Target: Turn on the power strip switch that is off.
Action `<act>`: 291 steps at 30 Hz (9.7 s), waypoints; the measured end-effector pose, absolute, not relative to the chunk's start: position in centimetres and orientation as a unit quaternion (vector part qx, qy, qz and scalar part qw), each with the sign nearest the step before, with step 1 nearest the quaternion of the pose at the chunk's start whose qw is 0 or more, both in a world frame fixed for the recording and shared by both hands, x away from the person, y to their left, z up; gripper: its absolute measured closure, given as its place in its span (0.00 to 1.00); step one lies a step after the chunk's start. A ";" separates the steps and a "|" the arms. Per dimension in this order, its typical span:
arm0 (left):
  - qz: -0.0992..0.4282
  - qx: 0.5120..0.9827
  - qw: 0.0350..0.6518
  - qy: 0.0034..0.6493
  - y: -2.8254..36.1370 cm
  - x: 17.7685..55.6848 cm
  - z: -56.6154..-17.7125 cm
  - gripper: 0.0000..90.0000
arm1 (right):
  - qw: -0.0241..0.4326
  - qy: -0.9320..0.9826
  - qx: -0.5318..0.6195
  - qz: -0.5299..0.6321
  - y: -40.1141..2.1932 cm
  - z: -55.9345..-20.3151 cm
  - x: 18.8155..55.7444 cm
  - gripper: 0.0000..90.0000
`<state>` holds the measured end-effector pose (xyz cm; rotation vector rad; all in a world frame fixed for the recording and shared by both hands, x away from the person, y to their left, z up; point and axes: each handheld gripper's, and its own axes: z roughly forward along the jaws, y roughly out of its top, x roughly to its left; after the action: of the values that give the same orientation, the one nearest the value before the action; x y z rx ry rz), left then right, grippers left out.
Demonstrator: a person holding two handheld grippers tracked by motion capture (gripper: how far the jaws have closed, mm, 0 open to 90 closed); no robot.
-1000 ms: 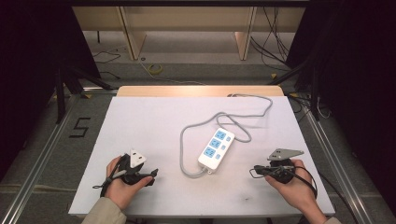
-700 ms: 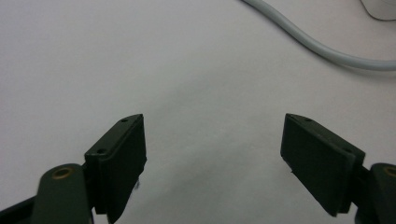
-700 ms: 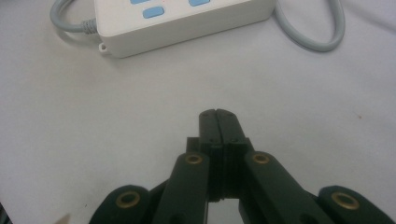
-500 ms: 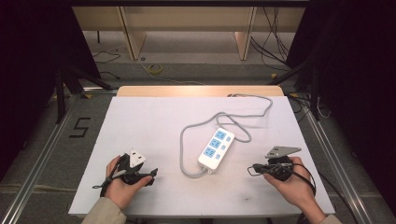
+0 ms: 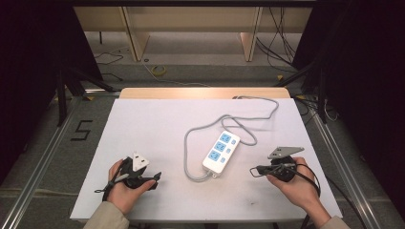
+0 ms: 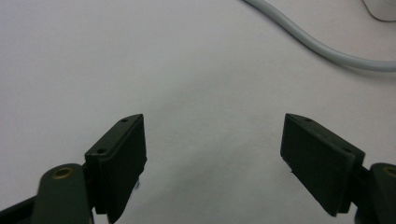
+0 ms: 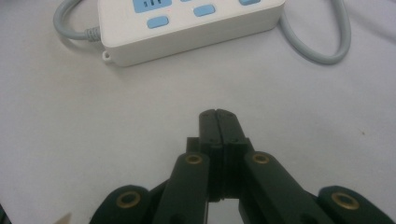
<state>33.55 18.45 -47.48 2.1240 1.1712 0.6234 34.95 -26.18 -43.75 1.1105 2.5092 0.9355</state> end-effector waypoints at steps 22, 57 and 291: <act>0.237 0.807 0.310 0.443 18.5 33.6 -47.5 0.25 | 0.116 0.867 0.381 0.301 -25.2 -42.9 36.2 1.00; 0.239 0.808 0.308 0.441 18.6 33.6 -47.5 0.25 | 0.116 0.874 0.376 0.286 -24.2 -42.1 37.5 1.00; 0.238 0.807 0.310 0.442 18.4 33.7 -47.6 0.25 | 0.082 0.895 0.390 0.201 -17.5 -42.3 49.4 1.00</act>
<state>33.69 18.38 -47.61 2.1322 1.1675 0.6273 49.45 -17.53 -42.30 1.1641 2.6733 0.6012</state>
